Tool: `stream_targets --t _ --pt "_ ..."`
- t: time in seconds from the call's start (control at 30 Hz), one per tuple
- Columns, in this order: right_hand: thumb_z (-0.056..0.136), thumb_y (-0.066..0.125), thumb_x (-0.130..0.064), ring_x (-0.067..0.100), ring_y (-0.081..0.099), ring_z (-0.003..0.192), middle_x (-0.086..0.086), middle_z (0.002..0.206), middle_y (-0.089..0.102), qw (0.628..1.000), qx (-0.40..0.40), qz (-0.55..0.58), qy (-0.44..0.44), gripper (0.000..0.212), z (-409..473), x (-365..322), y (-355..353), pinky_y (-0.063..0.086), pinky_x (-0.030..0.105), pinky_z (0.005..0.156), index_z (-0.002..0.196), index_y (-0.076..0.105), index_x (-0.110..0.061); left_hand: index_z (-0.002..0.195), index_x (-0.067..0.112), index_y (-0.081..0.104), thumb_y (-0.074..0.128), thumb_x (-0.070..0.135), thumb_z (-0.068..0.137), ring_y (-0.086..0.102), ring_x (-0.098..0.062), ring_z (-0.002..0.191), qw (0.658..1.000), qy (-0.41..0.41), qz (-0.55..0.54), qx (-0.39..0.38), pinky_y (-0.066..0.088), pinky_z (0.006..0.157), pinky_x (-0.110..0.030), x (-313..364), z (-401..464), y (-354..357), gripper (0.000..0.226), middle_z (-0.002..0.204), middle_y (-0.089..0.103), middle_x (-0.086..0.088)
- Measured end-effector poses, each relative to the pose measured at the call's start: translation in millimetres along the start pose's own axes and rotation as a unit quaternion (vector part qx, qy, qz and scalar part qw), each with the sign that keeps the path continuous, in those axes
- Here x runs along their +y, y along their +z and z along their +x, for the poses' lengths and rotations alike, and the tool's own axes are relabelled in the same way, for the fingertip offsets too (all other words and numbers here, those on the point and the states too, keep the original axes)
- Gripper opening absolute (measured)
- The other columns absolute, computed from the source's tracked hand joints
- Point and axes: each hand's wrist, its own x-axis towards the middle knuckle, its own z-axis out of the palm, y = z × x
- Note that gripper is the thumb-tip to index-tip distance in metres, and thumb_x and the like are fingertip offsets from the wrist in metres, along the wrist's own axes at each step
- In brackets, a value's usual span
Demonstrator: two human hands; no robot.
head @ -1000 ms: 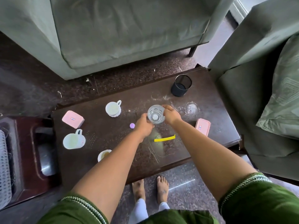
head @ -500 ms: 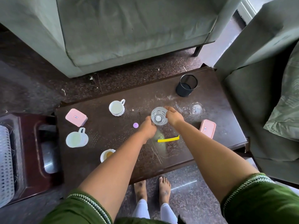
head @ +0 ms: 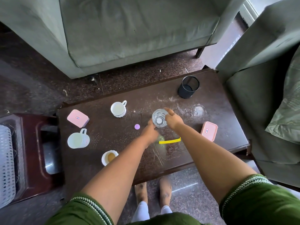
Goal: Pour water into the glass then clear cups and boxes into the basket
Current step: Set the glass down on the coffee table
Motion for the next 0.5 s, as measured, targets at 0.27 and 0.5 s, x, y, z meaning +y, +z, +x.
stream_targets --t 0.27,0.5 --pt "0.095 0.028 -0.014 0.015 0.046 0.068 0.013 0.151 0.037 0.998 -0.007 -0.056 -0.015 0.061 -2.6 3.4 2.1 0.033 0.024 0.049 0.153 0.019 -0.030 0.154 0.024 0.002 0.035 0.001 0.093 0.043 -0.023 0.131 1.000 0.002 0.017 0.000 0.044 0.102 -0.038 -0.6 -5.1 -4.8 0.073 0.155 0.033 0.007" --pt "0.092 0.032 -0.007 0.022 0.056 0.078 0.015 0.146 0.044 0.999 0.013 -0.043 -0.003 0.070 -23.4 -2.1 -5.3 0.035 0.024 0.049 0.155 0.010 -0.026 0.154 0.024 -0.005 0.031 -0.004 0.093 0.033 -0.022 0.141 0.999 0.013 0.038 0.012 0.034 0.099 -0.028 4.5 -19.9 -14.7 0.076 0.160 0.020 0.004"
